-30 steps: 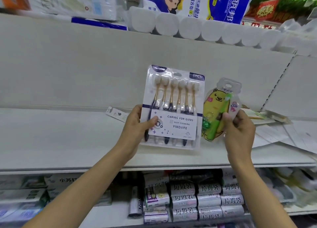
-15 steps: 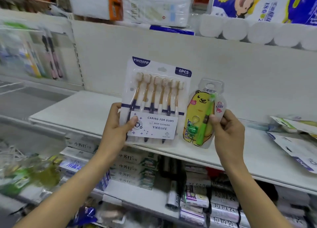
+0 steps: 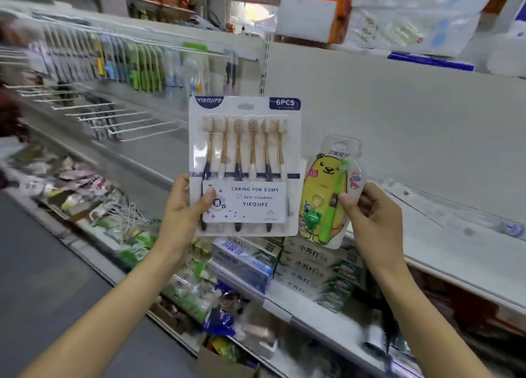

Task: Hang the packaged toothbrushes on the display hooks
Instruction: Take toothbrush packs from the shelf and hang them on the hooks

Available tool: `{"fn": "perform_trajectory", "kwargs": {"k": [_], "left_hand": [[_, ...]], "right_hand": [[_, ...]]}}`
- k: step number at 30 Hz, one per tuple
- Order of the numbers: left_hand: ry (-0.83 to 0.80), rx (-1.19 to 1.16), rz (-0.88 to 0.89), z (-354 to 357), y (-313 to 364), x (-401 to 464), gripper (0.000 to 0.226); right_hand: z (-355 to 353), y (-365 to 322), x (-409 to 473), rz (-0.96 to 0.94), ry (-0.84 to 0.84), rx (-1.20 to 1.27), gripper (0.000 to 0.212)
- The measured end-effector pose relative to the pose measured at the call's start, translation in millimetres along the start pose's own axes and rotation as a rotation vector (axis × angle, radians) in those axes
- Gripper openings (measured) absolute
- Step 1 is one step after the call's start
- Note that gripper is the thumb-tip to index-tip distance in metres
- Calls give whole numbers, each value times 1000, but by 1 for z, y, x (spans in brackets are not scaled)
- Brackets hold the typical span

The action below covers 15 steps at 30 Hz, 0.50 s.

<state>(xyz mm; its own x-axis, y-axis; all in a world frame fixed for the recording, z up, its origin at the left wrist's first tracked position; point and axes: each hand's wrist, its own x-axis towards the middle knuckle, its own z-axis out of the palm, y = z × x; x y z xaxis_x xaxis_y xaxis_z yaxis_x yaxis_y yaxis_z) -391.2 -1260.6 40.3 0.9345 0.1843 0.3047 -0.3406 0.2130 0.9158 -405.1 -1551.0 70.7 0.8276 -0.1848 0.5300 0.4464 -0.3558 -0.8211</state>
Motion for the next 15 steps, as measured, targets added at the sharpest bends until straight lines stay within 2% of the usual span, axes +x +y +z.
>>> {"fn": "perform_trajectory", "kwargs": {"k": [6, 15], "left_hand": [[119, 32, 5, -121, 16, 2, 21], [289, 42, -92, -277, 50, -5, 31]], "right_hand": [[118, -29, -22, 15, -113, 30, 12], [279, -71, -38, -5, -282, 82, 11]]}}
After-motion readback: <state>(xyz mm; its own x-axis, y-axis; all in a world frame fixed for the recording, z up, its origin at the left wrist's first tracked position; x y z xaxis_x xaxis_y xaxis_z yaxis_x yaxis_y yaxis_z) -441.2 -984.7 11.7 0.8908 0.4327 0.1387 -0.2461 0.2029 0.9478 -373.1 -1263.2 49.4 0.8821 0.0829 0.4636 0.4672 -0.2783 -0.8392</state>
